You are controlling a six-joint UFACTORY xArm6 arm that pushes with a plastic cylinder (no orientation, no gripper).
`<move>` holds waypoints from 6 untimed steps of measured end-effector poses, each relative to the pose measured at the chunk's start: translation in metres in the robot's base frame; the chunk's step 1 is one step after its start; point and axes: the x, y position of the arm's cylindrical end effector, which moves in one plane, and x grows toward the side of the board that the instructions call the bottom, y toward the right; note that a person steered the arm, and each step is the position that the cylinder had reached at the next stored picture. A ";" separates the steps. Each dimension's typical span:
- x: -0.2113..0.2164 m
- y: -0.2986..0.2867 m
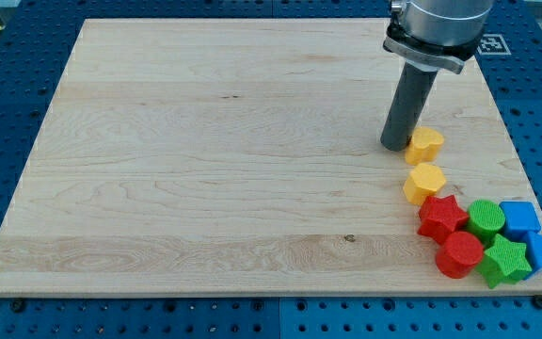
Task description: Slide the yellow heart into the right side of the yellow hexagon
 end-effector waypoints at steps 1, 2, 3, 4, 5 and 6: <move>0.000 0.000; -0.007 0.000; -0.018 0.004; -0.006 0.035; 0.004 0.048; 0.008 0.060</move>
